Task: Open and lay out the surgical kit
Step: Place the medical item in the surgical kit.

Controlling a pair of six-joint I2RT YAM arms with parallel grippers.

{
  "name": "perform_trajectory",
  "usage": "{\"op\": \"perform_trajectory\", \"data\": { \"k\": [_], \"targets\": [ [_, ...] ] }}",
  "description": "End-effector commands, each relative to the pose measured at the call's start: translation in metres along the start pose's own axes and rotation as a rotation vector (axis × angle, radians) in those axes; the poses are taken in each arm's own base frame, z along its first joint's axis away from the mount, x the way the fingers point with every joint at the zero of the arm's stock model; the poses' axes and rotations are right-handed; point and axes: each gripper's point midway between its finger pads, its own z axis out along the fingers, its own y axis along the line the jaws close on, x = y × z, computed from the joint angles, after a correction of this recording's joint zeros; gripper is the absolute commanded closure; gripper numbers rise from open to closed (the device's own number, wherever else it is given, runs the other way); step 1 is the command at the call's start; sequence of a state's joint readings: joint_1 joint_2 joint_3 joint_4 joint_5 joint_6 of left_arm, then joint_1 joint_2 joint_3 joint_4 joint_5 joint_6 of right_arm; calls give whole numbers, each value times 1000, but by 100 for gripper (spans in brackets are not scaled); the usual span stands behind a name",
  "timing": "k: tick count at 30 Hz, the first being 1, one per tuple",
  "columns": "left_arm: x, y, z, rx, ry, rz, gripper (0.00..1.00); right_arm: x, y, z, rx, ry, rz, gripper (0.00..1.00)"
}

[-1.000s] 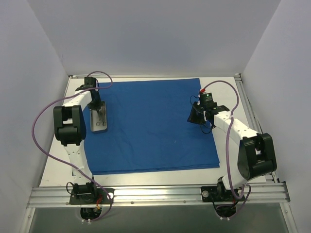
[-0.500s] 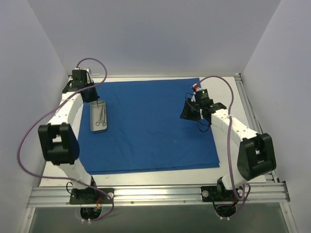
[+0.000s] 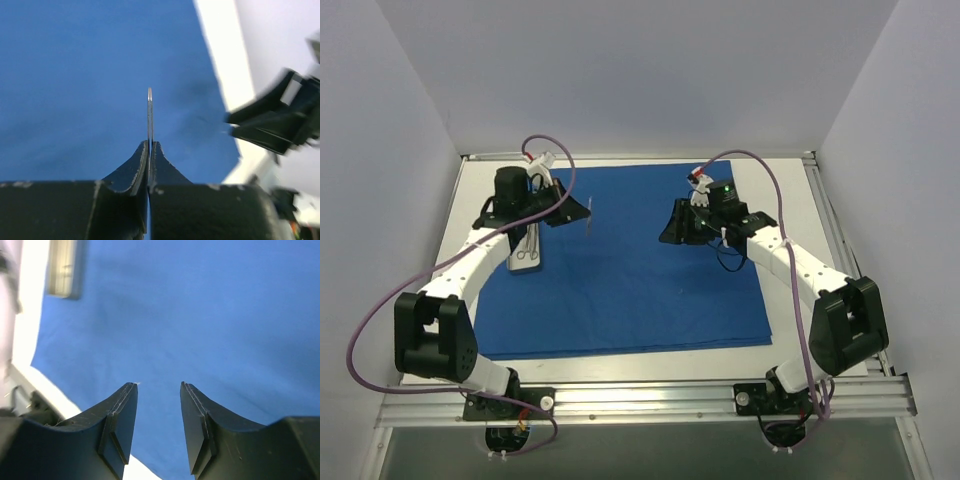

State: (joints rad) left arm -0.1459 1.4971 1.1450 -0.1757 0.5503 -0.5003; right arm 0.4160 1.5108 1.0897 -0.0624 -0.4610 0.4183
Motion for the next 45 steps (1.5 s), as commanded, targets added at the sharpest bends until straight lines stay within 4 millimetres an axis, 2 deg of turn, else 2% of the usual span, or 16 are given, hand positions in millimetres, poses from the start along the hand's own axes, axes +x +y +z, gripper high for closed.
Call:
{"op": "perform_trajectory", "data": {
  "k": [1,2,3,4,5,6,7,9,14,21,25,33,36,45],
  "targets": [
    [-16,-82,-13,343,-81,76,98,-30,52,-20,-189,-97,-75,60],
    [-14,-90,-15,389,-78,41,98,-29,59,-21,-222,-97,-78,60],
    [-2,-90,-12,414,-65,12,98,-30,71,-24,-287,-99,-90,60],
    [-9,-102,-15,474,-100,-7,98,-30,76,-25,-311,-94,-82,60],
    [-4,-106,-15,512,-88,-24,98,-29,80,-25,-328,-88,-78,60],
    [5,-101,-8,524,-60,-73,98,-30,85,-26,-350,-88,-84,60],
    [2,-115,-12,593,-76,-88,98,-28,88,-27,-364,-83,-89,59],
    [13,-116,-5,631,-56,-120,98,-26,97,-30,-399,-91,-117,59],
    [31,-141,2,735,-25,-154,98,-19,120,-37,-476,-101,-184,57],
    [43,-154,11,761,2,-164,98,-12,118,-31,-462,-93,-220,57],
    [44,-158,8,787,4,-172,98,-11,114,-25,-440,-84,-221,59],
    [48,-156,9,781,14,-177,98,-12,115,-27,-446,-97,-237,63],
    [49,-156,10,784,18,-178,98,-9,115,-24,-457,-83,-239,67],
    [54,-155,11,789,34,-178,98,-14,128,-30,-512,-110,-248,71]
  ]
}}
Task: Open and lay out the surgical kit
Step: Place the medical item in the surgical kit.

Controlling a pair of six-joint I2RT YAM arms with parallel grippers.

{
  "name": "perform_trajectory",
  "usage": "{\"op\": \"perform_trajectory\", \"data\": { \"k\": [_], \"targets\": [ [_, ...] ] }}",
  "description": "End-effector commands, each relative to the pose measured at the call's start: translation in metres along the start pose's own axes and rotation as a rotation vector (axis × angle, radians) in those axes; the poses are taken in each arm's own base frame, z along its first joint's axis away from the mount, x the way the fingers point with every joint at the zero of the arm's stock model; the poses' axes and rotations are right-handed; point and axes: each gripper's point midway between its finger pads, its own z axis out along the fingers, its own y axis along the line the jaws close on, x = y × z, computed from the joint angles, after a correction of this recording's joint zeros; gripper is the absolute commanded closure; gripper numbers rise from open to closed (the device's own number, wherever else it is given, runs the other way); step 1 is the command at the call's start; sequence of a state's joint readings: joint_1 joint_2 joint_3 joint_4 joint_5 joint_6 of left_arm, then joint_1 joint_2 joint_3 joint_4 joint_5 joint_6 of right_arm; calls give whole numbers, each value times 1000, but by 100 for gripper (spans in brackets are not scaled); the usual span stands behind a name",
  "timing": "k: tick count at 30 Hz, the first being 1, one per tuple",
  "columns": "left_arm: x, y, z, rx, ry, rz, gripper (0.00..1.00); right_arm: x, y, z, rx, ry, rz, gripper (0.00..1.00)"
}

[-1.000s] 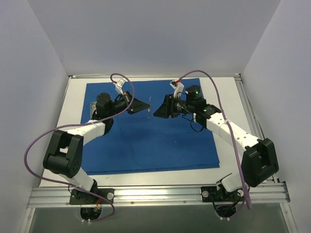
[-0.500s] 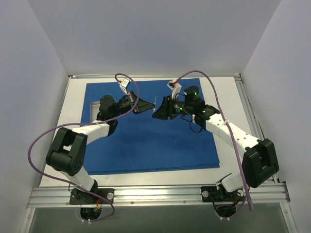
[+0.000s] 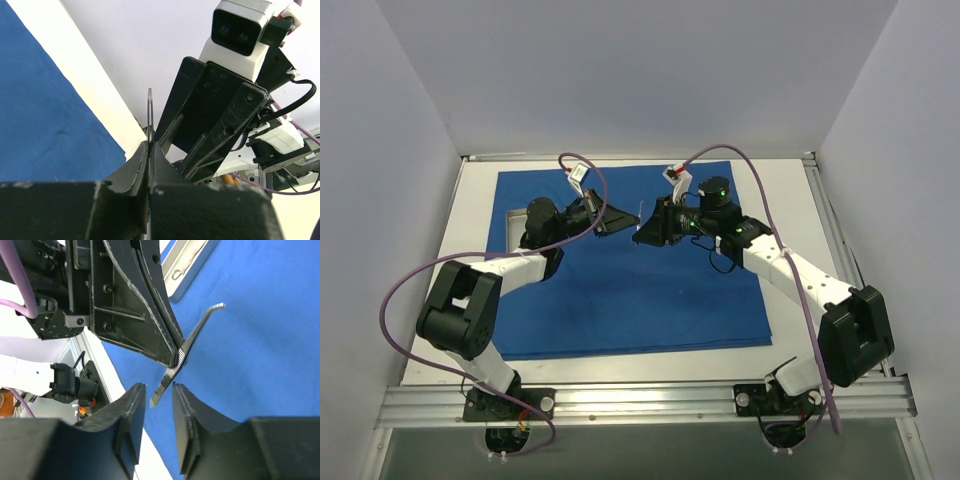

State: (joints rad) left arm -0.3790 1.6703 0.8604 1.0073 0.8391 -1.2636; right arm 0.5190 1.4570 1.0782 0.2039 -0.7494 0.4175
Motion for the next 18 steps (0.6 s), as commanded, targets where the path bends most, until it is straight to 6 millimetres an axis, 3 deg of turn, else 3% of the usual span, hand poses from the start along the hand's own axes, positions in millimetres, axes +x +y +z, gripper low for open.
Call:
{"op": "perform_trajectory", "data": {
  "k": [1,5,9,12,17,18],
  "targets": [
    [2,-13,2,57,11,55,98,-13,17,0,-64,-45,-55,73],
    [4,-14,2,61,20,58,98,-11,12,5,-49,-18,-41,81],
    [2,-15,2,63,16,63,98,-5,1,9,-2,8,-34,100],
    [1,-16,3,63,15,61,97,-2,-4,7,36,5,-43,100],
    [-9,-14,-5,23,-25,99,66,-2,-15,4,120,20,-66,100],
    [-10,-10,-7,-6,-25,87,64,-2,-18,4,133,24,-87,100]
  ]
}}
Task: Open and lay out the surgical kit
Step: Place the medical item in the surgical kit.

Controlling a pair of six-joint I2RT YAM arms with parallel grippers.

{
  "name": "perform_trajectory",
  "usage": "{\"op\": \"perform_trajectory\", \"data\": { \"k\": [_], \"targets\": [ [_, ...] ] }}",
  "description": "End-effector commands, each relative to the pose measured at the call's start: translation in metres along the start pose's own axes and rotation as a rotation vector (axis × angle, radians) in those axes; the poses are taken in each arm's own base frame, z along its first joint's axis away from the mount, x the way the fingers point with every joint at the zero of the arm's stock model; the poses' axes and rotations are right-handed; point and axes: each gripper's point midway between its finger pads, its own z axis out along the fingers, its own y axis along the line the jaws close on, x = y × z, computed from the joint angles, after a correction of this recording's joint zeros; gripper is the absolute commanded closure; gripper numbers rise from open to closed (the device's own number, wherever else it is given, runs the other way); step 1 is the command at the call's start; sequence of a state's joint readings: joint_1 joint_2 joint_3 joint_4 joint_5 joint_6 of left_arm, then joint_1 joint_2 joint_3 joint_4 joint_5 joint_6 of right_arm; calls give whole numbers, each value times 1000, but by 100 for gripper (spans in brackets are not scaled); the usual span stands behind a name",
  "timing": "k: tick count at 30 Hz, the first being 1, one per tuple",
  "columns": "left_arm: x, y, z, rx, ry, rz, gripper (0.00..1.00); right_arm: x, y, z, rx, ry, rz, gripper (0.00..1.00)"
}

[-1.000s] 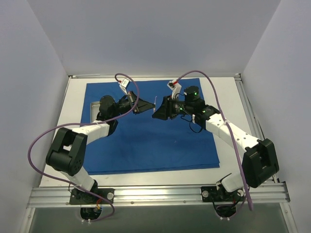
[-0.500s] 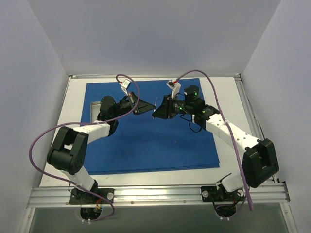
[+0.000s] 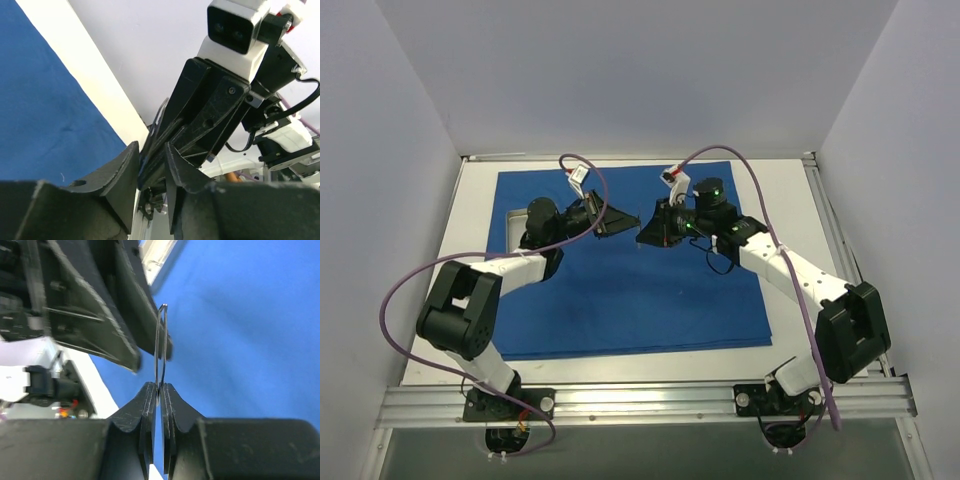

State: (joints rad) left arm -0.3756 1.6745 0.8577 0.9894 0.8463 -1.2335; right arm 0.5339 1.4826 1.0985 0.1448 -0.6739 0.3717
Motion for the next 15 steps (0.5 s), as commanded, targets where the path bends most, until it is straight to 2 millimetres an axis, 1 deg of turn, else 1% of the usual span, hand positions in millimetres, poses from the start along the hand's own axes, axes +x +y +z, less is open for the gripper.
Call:
{"op": "perform_trajectory", "data": {
  "k": [1,2,3,4,5,6,7,8,9,10,11,12,13,14,15],
  "targets": [
    [-14,-15,-9,-3,-41,100,62,-11,-9,-3,97,-7,-77,100],
    [-20,-22,-15,-6,-59,121,59,-13,-14,-4,130,-7,-84,100],
    [-20,-18,-19,-35,-62,109,57,-13,-20,-3,161,1,-90,100],
    [-24,-18,-24,-56,-81,136,57,-7,-30,-5,209,38,-102,100],
    [-27,-30,-32,-68,-104,166,57,-18,-39,-6,280,25,-126,100],
    [-26,-17,-42,-154,-112,123,56,-16,-51,-3,324,47,-134,100],
    [-29,-16,-50,-199,-135,183,56,-14,-62,-4,369,68,-174,100],
    [-38,-35,-60,-234,-208,244,55,-22,-73,-6,439,59,-205,100],
    [-29,-24,-69,-324,-194,223,55,-18,-88,-3,491,81,-236,100],
    [-30,-27,-76,-361,-206,280,55,-24,-100,-5,553,77,-308,100],
    [-29,-33,-87,-408,-231,291,55,-23,-112,-6,609,108,-373,100],
    [-30,-36,-90,-419,-229,305,55,-27,-127,-1,665,134,-420,100],
    [-27,-38,-91,-430,-209,334,55,-25,-140,-5,729,189,-464,100],
    [-23,-37,-91,-446,-189,331,56,-25,-153,-5,754,277,-575,100],
    [-18,-34,-92,-459,-170,324,56,-17,-174,4,777,355,-615,100]
  ]
}}
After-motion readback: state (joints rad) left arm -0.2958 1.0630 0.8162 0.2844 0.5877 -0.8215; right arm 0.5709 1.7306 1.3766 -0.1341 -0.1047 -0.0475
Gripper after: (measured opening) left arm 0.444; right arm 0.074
